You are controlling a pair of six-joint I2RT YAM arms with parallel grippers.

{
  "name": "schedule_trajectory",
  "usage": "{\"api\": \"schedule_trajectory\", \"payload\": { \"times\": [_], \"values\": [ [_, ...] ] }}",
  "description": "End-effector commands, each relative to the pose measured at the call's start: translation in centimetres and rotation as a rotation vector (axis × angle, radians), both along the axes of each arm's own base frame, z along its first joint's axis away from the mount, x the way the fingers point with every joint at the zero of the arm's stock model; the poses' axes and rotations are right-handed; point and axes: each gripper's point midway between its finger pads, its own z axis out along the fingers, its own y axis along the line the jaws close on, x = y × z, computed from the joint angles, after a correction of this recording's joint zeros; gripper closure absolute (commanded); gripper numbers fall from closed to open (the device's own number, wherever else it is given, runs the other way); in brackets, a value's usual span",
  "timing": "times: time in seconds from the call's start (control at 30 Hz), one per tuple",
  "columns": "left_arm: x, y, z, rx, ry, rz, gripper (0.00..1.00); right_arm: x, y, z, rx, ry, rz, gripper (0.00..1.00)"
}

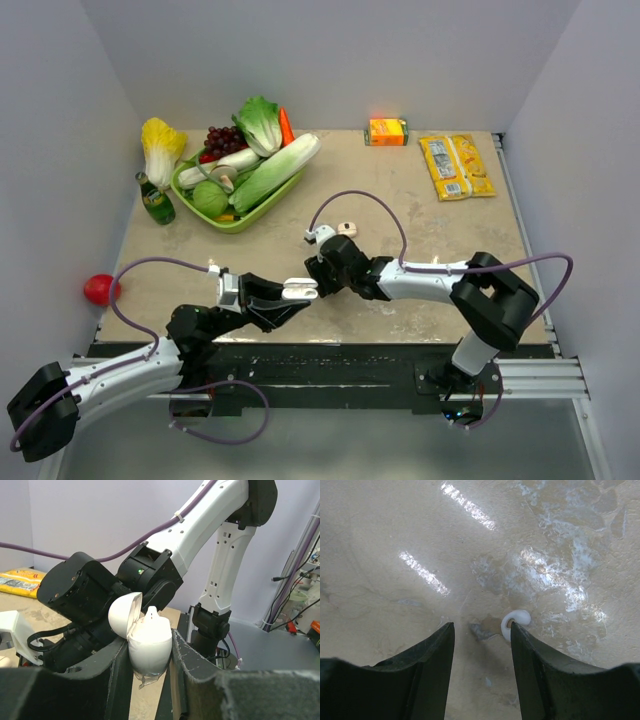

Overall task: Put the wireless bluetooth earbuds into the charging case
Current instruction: Pick up the earbud from the center of the board.

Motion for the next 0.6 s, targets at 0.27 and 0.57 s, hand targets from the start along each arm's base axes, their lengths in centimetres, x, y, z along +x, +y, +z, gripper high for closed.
{"api": "schedule_trajectory", "payload": {
  "times": [0.27,0.57],
  "values": [
    [-0.2,0.3,-0.1,-0.024,-0.007,0.002,1.0,1.6,-0.1,-0.2,-0.024,-0.033,-0.033,0.48],
    [-0.2,0.4,-0.3,-0.025,-0.003,0.005,1.0,2.3,-1.6,-0.1,-0.046,-0.059,-0.101,0.52]
  ]
}}
